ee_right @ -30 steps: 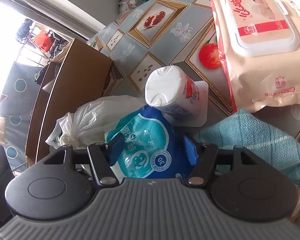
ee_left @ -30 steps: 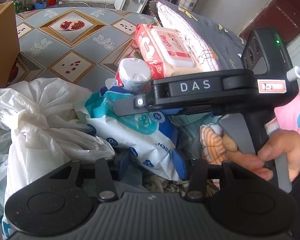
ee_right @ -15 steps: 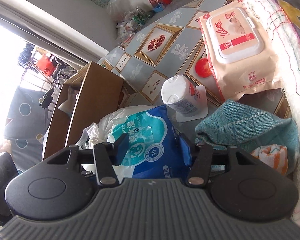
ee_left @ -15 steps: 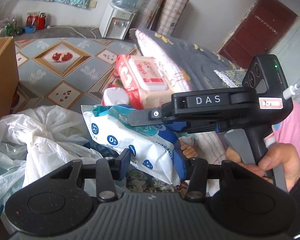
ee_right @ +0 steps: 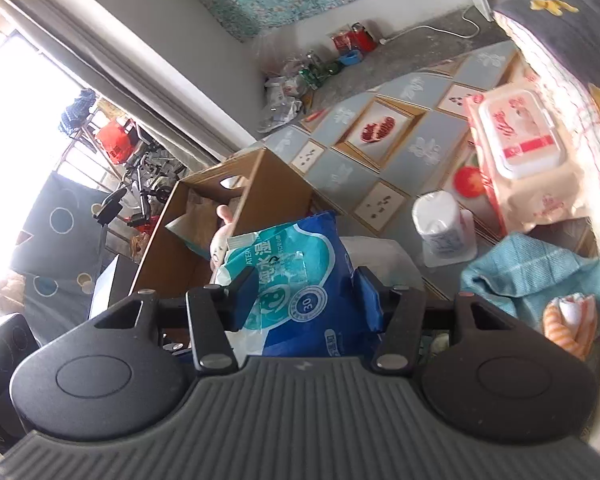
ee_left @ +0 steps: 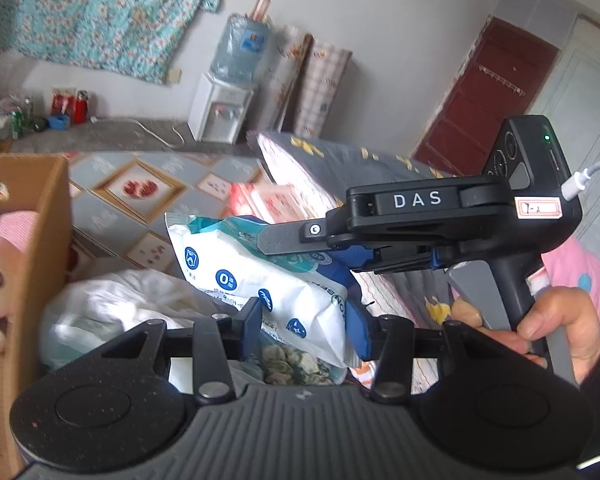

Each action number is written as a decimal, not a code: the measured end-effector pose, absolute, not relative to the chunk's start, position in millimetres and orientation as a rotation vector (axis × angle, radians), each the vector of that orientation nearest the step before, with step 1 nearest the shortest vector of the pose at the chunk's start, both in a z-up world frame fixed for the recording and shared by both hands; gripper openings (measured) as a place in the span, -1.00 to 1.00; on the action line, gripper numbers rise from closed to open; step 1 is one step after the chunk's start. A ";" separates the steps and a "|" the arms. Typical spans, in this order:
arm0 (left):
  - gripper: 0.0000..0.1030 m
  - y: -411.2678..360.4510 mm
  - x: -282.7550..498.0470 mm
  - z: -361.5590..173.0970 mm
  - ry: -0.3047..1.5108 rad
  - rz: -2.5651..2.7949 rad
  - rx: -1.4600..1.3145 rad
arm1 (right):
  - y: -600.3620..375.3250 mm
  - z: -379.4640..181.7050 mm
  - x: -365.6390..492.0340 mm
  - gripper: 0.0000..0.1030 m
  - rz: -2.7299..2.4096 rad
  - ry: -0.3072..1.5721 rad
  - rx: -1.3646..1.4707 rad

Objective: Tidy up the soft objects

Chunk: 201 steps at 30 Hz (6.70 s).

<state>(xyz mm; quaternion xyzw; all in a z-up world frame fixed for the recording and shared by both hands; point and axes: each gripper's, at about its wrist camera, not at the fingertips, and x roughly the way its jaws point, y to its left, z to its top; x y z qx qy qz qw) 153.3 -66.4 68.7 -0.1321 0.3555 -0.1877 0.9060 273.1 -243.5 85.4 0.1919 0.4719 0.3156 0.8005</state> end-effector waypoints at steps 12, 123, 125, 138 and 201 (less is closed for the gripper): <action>-0.10 68.9 97.4 100.7 0.688 -0.121 -0.344 | -58.9 116.9 258.8 0.02 0.944 1.038 0.285; 0.57 -40.1 126.9 66.5 0.644 -0.242 -0.100 | -272.4 107.6 216.1 0.59 0.553 0.844 0.196; 0.56 -60.9 140.5 60.3 0.650 -0.287 -0.087 | -292.8 98.1 224.4 0.60 0.522 0.873 0.183; 0.09 -162.2 228.3 -18.9 0.874 -0.386 -0.025 | -304.9 6.1 320.7 0.60 0.425 1.155 0.087; -0.35 -119.4 179.2 97.1 0.565 -0.288 -0.173 | -263.4 148.6 255.0 -0.49 0.707 0.853 0.349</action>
